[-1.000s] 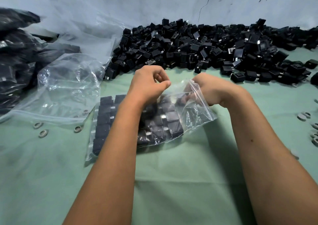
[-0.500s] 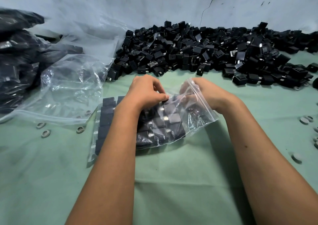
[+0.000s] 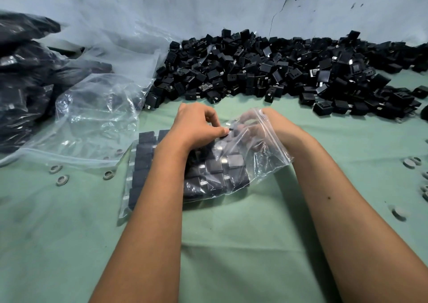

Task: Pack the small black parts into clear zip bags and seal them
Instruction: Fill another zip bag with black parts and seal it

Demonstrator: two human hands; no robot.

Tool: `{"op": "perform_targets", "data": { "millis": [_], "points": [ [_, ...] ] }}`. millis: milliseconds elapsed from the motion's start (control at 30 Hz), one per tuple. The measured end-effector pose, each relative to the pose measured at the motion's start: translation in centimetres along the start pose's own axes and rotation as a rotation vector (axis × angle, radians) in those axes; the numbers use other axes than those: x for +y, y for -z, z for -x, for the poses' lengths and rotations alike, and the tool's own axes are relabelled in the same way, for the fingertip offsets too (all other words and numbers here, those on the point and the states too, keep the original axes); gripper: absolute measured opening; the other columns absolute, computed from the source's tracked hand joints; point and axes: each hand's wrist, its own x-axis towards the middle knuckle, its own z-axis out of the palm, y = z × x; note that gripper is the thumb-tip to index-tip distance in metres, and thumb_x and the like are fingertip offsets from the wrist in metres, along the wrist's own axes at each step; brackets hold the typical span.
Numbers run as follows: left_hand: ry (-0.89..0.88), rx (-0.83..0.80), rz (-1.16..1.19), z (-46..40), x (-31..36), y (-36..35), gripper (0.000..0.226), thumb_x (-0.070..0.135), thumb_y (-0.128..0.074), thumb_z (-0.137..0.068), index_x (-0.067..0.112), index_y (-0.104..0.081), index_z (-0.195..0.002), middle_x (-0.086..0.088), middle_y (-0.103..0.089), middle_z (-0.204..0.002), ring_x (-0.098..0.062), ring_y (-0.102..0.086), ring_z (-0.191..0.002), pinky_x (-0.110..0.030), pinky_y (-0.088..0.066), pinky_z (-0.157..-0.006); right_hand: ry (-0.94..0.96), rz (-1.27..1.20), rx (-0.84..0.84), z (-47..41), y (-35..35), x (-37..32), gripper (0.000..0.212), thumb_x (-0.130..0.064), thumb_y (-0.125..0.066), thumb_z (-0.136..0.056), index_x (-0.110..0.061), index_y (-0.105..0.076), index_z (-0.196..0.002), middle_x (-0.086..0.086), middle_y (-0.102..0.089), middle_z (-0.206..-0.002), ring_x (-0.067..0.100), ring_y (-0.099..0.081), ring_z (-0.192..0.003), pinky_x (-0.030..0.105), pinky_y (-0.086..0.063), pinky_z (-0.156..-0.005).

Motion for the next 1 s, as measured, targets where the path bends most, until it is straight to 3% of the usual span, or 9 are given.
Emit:
{"op": "perform_targets", "data": {
  "millis": [167, 333, 433, 500, 633, 733, 867, 933, 1000],
  "points": [
    [0.001, 0.039, 0.012, -0.3, -0.1, -0.4, 0.012, 0.032, -0.078, -0.087, 0.03, -0.071, -0.077, 0.008, -0.067, -0.104, -0.022, -0.05, -0.124, -0.044, -0.044, -0.106, 0.034, 0.022, 0.005, -0.5, -0.3, 0.1, 0.016, -0.001, -0.064, -0.095, -0.013, -0.071, -0.087, -0.012, -0.072, -0.069, -0.008, -0.066, -0.061, 0.015, -0.055, -0.057],
    [0.007, 0.046, 0.065, -0.6, -0.4, -0.6, 0.019, 0.017, -0.061, -0.096, 0.032, -0.07, -0.104, 0.014, -0.069, -0.098, -0.011, -0.062, -0.098, -0.032, -0.05, -0.088, 0.075, -0.081, -0.108, 0.3, -0.5, -0.7, 0.037, 0.01, -0.054, -0.095, 0.0, -0.064, -0.129, -0.003, -0.071, -0.08, -0.003, -0.065, -0.055, 0.012, -0.052, -0.054],
    [0.008, 0.038, 0.091, -0.7, -0.6, -0.7, 0.025, 0.012, -0.055, -0.098, 0.03, -0.07, -0.107, 0.011, -0.068, -0.098, -0.013, -0.065, -0.093, -0.032, -0.052, -0.084, 0.077, -0.117, -0.121, 0.4, -0.6, -0.8, 0.03, 0.004, -0.055, -0.095, 0.015, -0.063, -0.122, 0.004, -0.072, -0.073, -0.003, -0.06, -0.053, 0.012, -0.05, -0.053],
    [0.013, 0.06, 0.111, -0.8, -0.7, -0.7, 0.028, 0.01, -0.053, -0.098, 0.029, -0.07, -0.107, 0.011, -0.066, -0.093, -0.011, -0.064, -0.086, -0.029, -0.049, -0.076, 0.067, -0.107, -0.095, 0.5, -0.6, -0.6, 0.024, 0.005, -0.056, -0.095, 0.008, -0.065, -0.117, 0.007, -0.073, -0.075, 0.001, -0.064, -0.056, 0.016, -0.052, -0.054],
    [0.039, 0.108, 0.08, -0.7, -0.9, -0.5, 0.03, 0.009, -0.052, -0.095, 0.03, -0.071, -0.104, 0.011, -0.065, -0.088, -0.011, -0.062, -0.084, -0.03, -0.05, -0.075, -0.004, 0.047, -0.01, 0.2, -0.5, 0.4, 0.015, -0.015, -0.059, -0.102, -0.002, -0.065, -0.107, 0.015, -0.071, -0.093, 0.029, -0.067, -0.074, 0.044, -0.059, -0.076],
    [0.093, 0.141, 0.015, -0.6, -1.1, 0.0, 0.032, 0.006, -0.051, -0.091, 0.031, -0.07, -0.096, 0.005, -0.068, -0.095, -0.017, -0.064, -0.089, -0.036, -0.055, -0.082, -0.053, -0.043, 0.01, -0.1, -0.7, 0.2, 0.017, -0.014, -0.057, -0.103, -0.006, -0.067, -0.092, 0.021, -0.066, -0.082, 0.026, -0.062, -0.067, 0.032, -0.057, -0.058],
    [0.134, 0.147, -0.008, -0.4, -1.3, 0.6, 0.027, 0.006, -0.056, -0.089, 0.028, -0.072, -0.094, 0.0, -0.07, -0.097, -0.022, -0.066, -0.093, -0.04, -0.057, -0.086, 0.007, 0.097, -0.048, 0.4, -0.7, -0.1, 0.02, -0.015, -0.059, -0.102, -0.008, -0.075, -0.093, 0.026, -0.071, -0.096, 0.025, -0.069, -0.07, 0.06, -0.059, -0.076],
    [0.138, 0.143, -0.007, -0.4, -1.3, 0.6, 0.033, 0.004, -0.051, -0.092, 0.029, -0.073, -0.093, -0.003, -0.07, -0.099, -0.022, -0.066, -0.094, -0.041, -0.057, -0.086, 0.007, 0.096, -0.025, 0.3, -0.6, -0.1, 0.02, -0.011, -0.056, -0.103, -0.008, -0.074, -0.096, 0.025, -0.071, -0.103, 0.019, -0.069, -0.069, 0.056, -0.062, -0.075],
    [0.125, 0.127, 0.002, -0.4, -1.2, 0.5, 0.033, 0.005, -0.05, -0.095, 0.03, -0.073, -0.095, -0.002, -0.07, -0.101, -0.022, -0.065, -0.095, -0.041, -0.057, -0.087, 0.012, 0.084, -0.008, 0.2, -0.7, -0.1, 0.02, -0.007, -0.053, -0.103, -0.008, -0.073, -0.102, 0.02, -0.071, -0.103, 0.004, -0.066, -0.058, 0.031, -0.062, -0.063]
  ]
}}
